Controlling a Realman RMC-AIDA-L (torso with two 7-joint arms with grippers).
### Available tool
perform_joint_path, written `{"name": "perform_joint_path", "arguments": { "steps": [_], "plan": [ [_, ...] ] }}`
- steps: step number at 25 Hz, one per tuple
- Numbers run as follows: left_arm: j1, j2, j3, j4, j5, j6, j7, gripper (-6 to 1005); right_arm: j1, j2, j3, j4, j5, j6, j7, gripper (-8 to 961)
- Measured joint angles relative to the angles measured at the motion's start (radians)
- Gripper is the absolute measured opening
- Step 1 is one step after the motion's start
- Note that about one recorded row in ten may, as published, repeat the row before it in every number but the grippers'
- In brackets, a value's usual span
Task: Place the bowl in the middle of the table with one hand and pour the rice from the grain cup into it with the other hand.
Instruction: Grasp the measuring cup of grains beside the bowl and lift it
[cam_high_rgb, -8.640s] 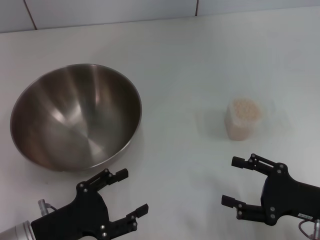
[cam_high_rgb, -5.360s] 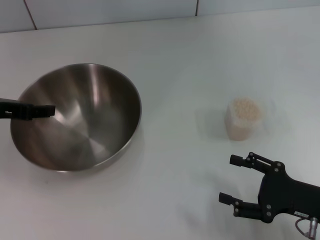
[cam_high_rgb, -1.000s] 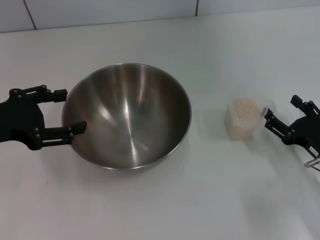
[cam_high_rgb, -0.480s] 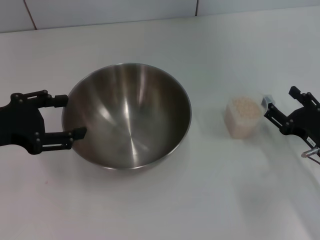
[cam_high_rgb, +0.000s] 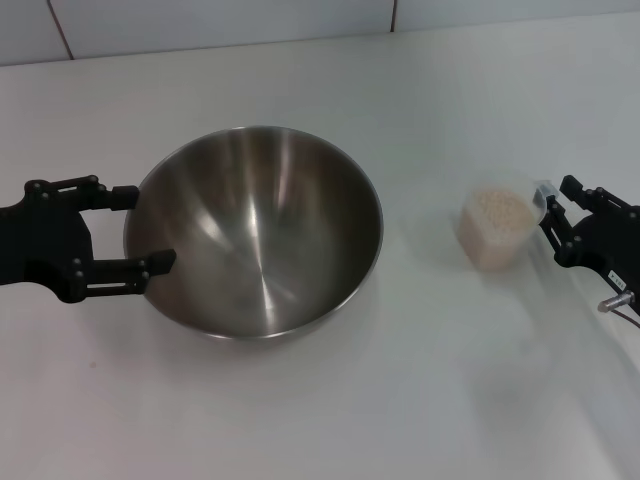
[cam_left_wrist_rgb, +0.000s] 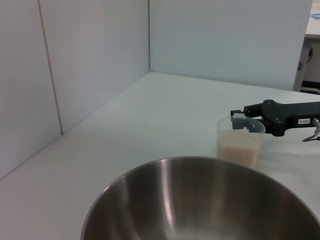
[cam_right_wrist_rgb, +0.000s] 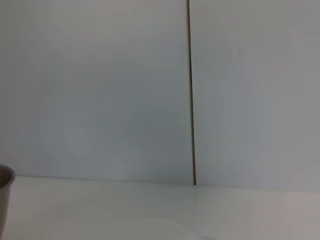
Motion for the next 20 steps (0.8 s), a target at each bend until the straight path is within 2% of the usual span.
{"name": "perform_joint_path", "arguments": {
  "steps": [10,15,20],
  "plan": [
    [0.000,0.001,0.000,0.003,0.000,0.004,-0.001,818,-0.002,0.001,0.000,-0.006,-0.001,-0.004,-0.004,196],
    [0.000,0.001,0.002,-0.001,0.000,0.004,-0.001,818,-0.005,0.002,0.000,-0.013,0.000,-0.012,-0.009,5],
    [0.000,0.001,0.005,-0.004,0.000,0.004,-0.001,817,-0.015,0.004,0.001,-0.014,0.005,-0.097,-0.052,2]
  ]
}}
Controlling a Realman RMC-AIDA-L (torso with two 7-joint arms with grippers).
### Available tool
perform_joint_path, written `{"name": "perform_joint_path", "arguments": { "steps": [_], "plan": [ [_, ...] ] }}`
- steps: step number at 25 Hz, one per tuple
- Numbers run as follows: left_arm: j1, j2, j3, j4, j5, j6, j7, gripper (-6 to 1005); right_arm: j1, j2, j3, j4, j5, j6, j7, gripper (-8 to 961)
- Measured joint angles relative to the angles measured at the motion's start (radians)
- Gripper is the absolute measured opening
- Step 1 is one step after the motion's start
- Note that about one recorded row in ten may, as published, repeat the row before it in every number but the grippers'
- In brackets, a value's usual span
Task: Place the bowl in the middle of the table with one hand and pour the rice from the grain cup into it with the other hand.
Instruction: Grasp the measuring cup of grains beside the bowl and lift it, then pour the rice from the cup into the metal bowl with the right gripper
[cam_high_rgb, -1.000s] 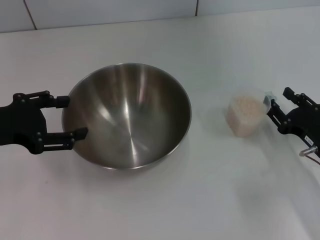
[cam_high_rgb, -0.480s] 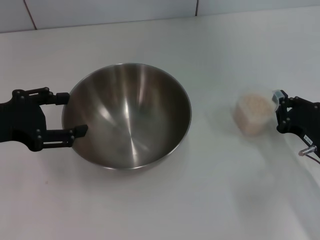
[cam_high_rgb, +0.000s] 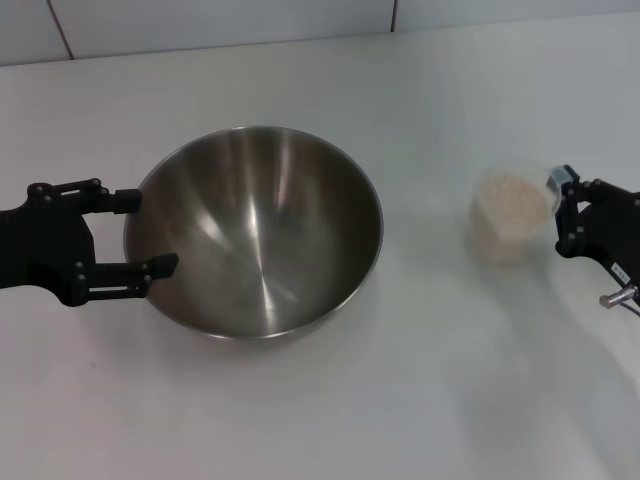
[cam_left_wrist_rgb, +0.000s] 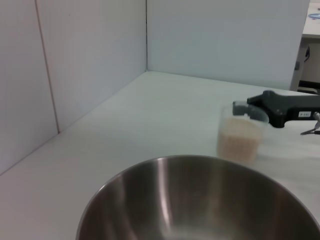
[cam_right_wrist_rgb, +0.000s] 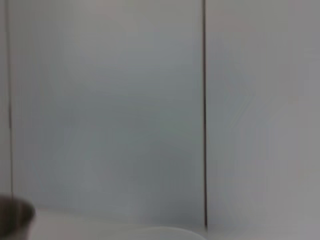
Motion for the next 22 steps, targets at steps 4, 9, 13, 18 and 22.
{"name": "perform_joint_path", "arguments": {
  "steps": [4,9,13,18,22],
  "plan": [
    [0.000,0.000,0.003,-0.001,0.000,0.000,0.000,817,-0.008,0.002,0.029,-0.016,0.001,-0.159,-0.067,1],
    [0.000,0.000,0.003,-0.002,0.000,0.001,0.000,817,-0.004,0.003,0.036,-0.145,-0.002,-0.242,-0.157,1],
    [-0.003,-0.001,0.003,-0.002,0.012,0.001,0.000,817,0.041,0.001,0.002,-0.244,-0.018,-0.188,-0.271,0],
    [-0.008,-0.002,0.004,-0.002,0.026,0.001,-0.011,816,0.074,0.004,-0.128,-0.375,-0.034,-0.026,-0.593,0],
    [-0.010,-0.002,0.005,-0.002,0.026,0.001,-0.012,816,0.069,0.005,-0.218,-0.477,-0.029,0.121,-0.901,0]
  ]
}}
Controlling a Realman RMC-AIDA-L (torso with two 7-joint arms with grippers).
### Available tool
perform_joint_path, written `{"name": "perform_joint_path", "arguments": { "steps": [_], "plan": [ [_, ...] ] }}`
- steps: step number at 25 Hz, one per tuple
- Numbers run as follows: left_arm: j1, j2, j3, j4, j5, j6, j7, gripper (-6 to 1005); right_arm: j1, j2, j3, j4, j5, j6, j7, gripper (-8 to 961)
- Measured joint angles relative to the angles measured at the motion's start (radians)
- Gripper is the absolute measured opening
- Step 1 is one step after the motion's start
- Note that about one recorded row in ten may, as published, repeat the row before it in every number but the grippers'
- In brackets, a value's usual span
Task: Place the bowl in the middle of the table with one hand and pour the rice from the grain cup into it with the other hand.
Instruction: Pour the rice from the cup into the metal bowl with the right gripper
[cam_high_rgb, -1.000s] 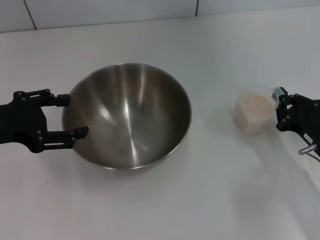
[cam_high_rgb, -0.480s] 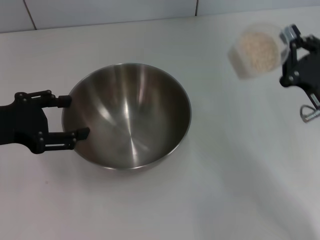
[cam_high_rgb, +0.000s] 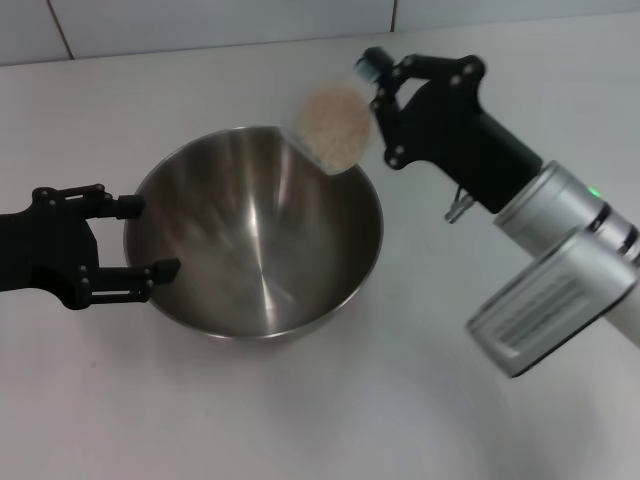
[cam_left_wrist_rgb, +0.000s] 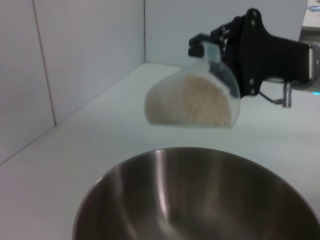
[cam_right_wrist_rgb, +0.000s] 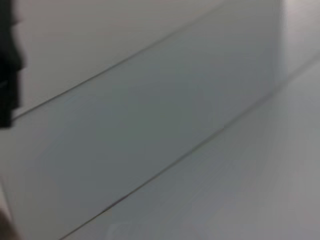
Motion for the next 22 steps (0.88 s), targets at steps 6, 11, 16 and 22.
{"name": "perform_joint_path", "arguments": {
  "steps": [6,11,16,22],
  "plan": [
    [-0.008,0.000,0.000,0.000,0.001,0.001,-0.002,816,0.003,0.000,-0.119,-0.093,0.046,0.148,-0.487,1],
    [-0.018,-0.001,0.001,0.000,0.025,0.003,-0.016,817,0.016,0.000,-0.204,-0.130,0.099,0.223,-0.814,0],
    [-0.025,-0.002,0.002,0.000,0.026,0.006,-0.019,818,0.017,0.000,-0.250,-0.148,0.095,0.280,-1.068,1],
    [-0.031,-0.001,0.002,0.002,0.026,0.009,-0.024,817,0.020,0.000,-0.266,-0.145,0.094,0.343,-1.409,1]
  ]
}}
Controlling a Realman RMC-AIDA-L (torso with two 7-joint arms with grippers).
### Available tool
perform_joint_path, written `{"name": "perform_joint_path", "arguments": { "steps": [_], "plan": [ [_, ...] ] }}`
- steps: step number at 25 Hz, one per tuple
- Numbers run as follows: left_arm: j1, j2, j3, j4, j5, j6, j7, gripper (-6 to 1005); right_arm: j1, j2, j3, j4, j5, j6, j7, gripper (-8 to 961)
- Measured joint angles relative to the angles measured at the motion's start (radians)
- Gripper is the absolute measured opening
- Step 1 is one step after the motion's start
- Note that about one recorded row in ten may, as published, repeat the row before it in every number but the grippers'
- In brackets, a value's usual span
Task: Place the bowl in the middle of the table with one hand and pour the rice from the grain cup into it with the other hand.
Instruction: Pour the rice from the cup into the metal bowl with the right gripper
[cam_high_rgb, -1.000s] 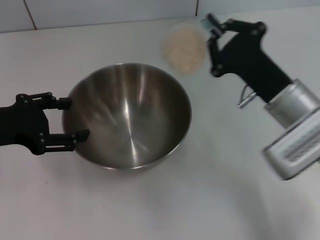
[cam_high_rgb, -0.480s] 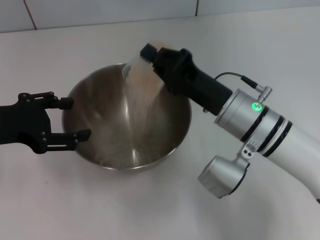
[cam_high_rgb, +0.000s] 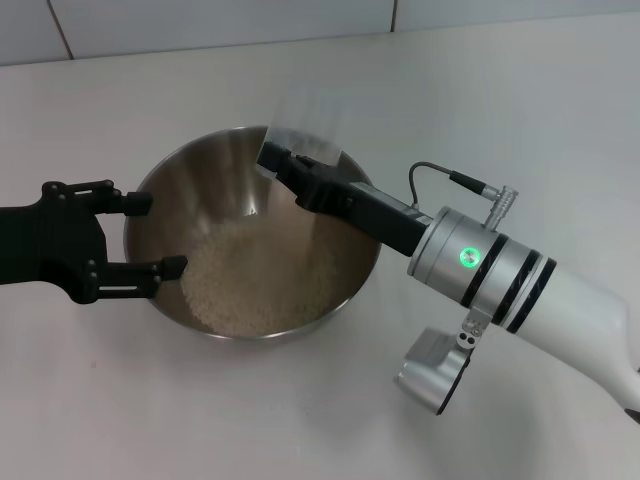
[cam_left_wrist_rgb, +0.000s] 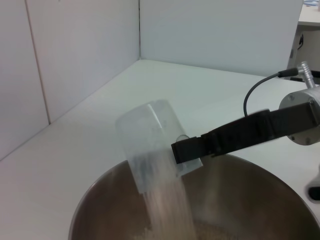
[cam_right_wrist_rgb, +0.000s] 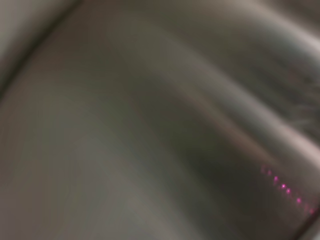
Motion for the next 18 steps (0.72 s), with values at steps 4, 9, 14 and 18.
{"name": "perform_joint_path", "arguments": {
  "steps": [4,9,14,18],
  "plan": [
    [-0.001,0.000,0.000,0.000,0.000,0.000,0.000,817,0.000,0.000,0.001,0.005,0.000,-0.009,-0.180,0],
    [-0.005,0.000,0.000,0.000,0.000,0.001,0.000,816,0.001,0.000,0.000,0.002,-0.018,-0.040,-0.284,1],
    [-0.006,0.000,0.000,0.001,0.000,0.002,0.000,817,0.002,0.000,-0.031,0.000,0.023,-0.070,-0.225,0],
    [-0.006,0.000,0.000,0.000,0.000,0.002,0.000,818,0.003,0.000,-0.167,-0.048,0.294,-0.112,-0.004,0]
  ]
}}
